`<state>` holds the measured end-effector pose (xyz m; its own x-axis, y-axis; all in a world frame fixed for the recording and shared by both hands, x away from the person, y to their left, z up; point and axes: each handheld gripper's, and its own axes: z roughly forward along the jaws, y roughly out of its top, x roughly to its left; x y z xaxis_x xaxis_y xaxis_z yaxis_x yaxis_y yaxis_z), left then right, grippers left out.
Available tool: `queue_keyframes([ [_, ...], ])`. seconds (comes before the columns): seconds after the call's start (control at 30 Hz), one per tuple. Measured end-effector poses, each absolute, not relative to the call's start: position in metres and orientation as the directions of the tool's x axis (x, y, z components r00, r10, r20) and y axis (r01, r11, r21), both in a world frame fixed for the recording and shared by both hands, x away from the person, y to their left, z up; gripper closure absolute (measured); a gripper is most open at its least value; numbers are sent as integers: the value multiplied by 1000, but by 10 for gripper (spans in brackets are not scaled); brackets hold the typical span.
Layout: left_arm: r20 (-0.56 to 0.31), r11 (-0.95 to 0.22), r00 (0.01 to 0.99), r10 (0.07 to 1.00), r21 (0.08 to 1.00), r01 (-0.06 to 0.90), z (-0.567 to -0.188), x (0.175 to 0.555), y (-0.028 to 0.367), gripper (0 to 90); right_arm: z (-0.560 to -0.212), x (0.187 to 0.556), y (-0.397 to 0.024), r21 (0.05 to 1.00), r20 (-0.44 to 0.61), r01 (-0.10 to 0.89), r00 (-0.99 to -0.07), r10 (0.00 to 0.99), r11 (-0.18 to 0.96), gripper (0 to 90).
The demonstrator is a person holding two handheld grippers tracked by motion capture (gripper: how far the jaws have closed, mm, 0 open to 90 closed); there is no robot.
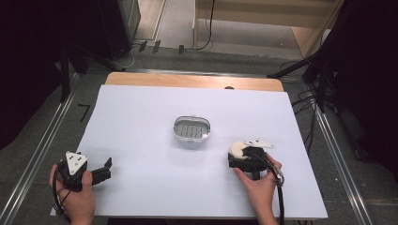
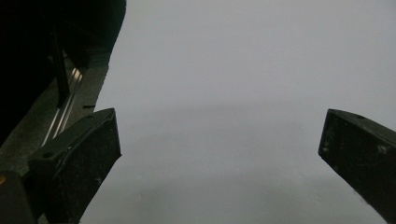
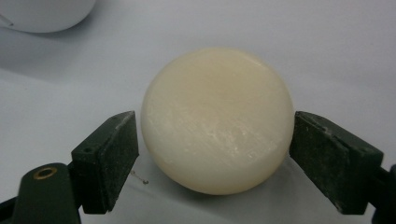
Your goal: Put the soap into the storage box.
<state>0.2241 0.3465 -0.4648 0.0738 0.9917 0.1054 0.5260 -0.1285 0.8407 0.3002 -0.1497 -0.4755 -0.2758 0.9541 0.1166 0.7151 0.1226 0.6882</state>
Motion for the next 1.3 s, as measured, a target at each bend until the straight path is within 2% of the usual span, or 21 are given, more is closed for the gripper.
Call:
queue_keyframes([
  [0.2, 106, -129, 74, 992, 840, 527, -465, 224, 346, 0, -479, 302, -147, 688, 96, 715, -260, 961, 125, 184],
  [0.33, 104, -127, 74, 992, 840, 528, -465, 224, 346, 0, -479, 302, -145, 699, 87, 702, -270, 959, 135, 241],
  [0.6, 100, -124, 74, 992, 842, 526, -465, 224, 347, 0, -478, 302, -147, 693, 91, 710, -255, 963, 123, 245],
  [1.3, 103, -125, 72, 992, 842, 525, -465, 224, 347, 0, -455, 305, -153, 724, 118, 680, -284, 952, 113, 247],
])
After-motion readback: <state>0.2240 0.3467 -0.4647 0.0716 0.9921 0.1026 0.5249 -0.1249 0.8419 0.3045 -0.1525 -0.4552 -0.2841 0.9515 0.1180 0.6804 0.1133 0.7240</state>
